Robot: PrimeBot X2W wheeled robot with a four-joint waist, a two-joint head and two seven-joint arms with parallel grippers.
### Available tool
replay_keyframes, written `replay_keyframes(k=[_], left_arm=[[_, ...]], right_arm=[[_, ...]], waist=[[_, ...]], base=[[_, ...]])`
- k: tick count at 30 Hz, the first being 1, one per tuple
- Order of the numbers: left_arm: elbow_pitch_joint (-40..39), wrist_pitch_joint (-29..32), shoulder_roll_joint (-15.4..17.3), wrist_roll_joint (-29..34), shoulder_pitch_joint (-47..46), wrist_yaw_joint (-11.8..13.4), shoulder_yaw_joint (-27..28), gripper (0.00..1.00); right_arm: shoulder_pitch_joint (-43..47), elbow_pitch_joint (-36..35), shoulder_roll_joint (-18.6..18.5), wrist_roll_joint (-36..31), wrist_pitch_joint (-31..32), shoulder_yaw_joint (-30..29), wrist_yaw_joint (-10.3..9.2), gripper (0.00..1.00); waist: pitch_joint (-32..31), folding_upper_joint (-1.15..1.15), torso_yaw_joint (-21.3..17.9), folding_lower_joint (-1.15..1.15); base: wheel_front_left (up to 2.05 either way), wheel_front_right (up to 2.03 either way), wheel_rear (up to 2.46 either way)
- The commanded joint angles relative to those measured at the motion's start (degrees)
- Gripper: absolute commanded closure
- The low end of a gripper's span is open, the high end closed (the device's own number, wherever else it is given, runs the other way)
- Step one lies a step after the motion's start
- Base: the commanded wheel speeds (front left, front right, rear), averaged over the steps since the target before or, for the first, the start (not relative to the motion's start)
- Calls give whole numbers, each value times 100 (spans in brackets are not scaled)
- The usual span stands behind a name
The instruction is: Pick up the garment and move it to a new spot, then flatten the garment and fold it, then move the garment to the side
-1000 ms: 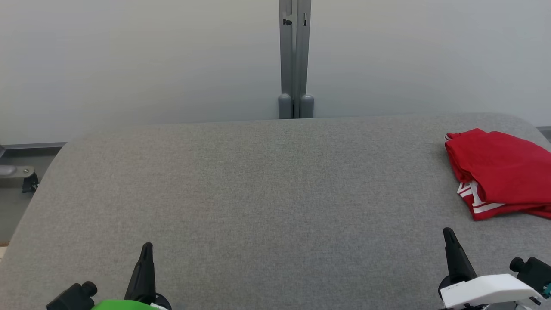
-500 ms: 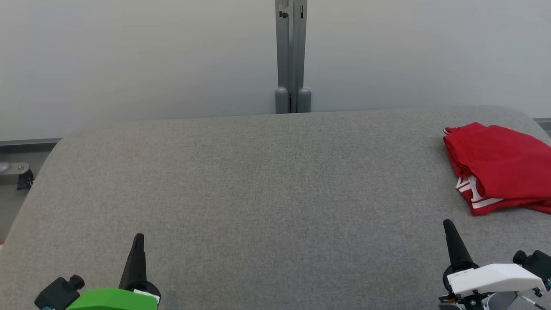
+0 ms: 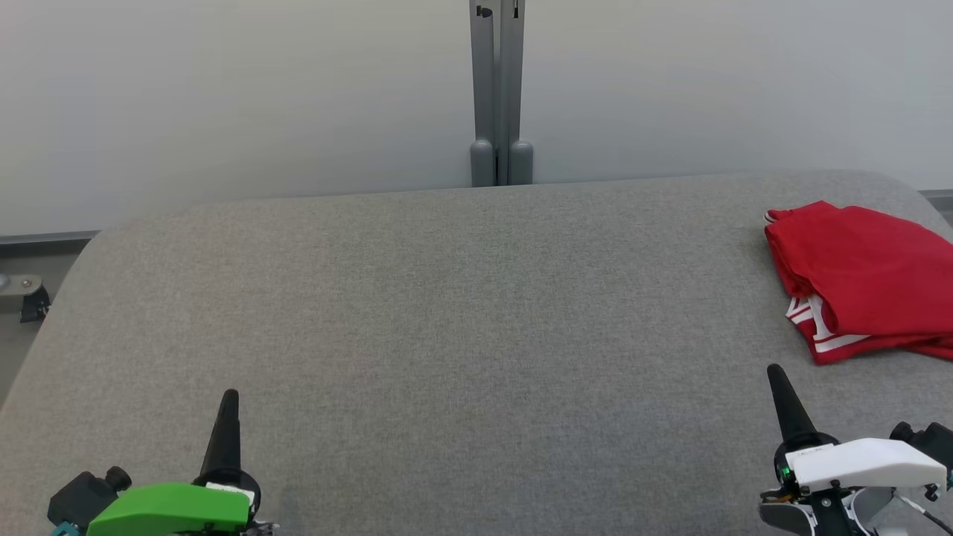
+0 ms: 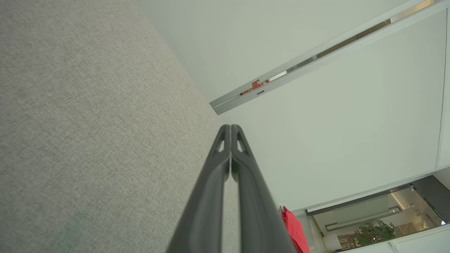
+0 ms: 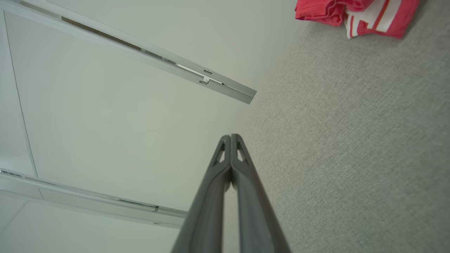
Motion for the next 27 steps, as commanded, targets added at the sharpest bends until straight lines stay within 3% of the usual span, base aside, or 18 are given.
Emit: replay_keyframes(k=[1, 27], left_arm=[[-24, 35, 44, -167, -184, -27, 51, 100], [158, 396, 27, -1464, -517, -76, 324, 100]], right_arm=[[-175, -22, -32, 161, 39, -24, 3, 100], [-503, 157, -24, 1412, 395, -161, 4, 100]], waist=[[16, 0, -8, 0], [239, 0, -105, 0]], base=[[0, 0, 0], [0, 0, 0]])
